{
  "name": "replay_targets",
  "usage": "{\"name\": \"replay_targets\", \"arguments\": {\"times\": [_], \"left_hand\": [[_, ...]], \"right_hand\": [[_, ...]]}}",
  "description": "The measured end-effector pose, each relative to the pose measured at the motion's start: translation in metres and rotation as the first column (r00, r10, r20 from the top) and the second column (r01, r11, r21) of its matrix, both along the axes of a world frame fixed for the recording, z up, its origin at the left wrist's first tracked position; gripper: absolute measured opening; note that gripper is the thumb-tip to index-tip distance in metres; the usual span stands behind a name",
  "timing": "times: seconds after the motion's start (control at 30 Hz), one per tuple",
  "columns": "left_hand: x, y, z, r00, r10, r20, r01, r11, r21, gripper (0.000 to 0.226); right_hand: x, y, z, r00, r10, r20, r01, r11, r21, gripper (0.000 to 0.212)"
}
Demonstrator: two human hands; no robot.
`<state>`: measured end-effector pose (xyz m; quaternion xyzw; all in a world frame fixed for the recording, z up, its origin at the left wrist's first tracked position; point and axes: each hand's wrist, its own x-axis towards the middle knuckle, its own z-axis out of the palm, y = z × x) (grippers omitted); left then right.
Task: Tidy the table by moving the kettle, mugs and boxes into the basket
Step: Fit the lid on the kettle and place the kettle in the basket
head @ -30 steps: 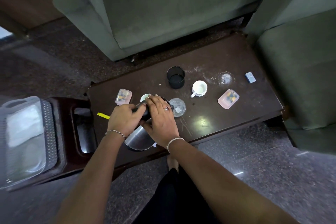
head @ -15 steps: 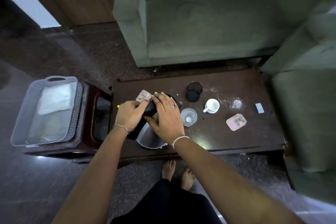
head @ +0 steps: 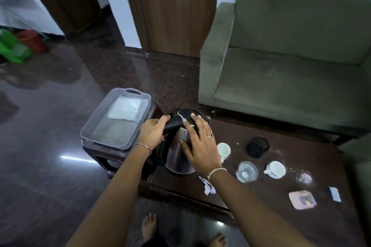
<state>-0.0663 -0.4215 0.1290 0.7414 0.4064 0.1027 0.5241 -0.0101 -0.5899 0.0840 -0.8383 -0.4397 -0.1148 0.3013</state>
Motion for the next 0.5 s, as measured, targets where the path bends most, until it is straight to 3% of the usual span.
{"name": "replay_targets", "arguments": {"times": [0.17,0.27,0.37,0.5], "left_hand": [[-0.024,0.075,0.005,0.994,0.095,0.045,-0.093,0.995,-0.04,0.046],[-0.037,0.127,0.002,0.993,0.104,0.059,-0.099,0.992,-0.084,0.042],[-0.046,0.182,-0.002,0.995,0.094,0.034,-0.091,0.992,-0.084,0.042],[-0.054,0.246,-0.008,0.994,0.092,0.05,-0.085,0.988,-0.128,0.039]], "right_hand": [[-0.001,0.061,0.0,0.969,-0.144,-0.201,0.168,0.98,0.107,0.062],[0.0,0.113,-0.008,0.888,-0.202,-0.412,0.271,0.956,0.114,0.056],[0.003,0.17,-0.016,0.65,-0.208,-0.731,0.402,0.91,0.099,0.039],[0.007,0.239,-0.021,0.353,-0.134,-0.926,0.452,0.891,0.044,0.037]]}}
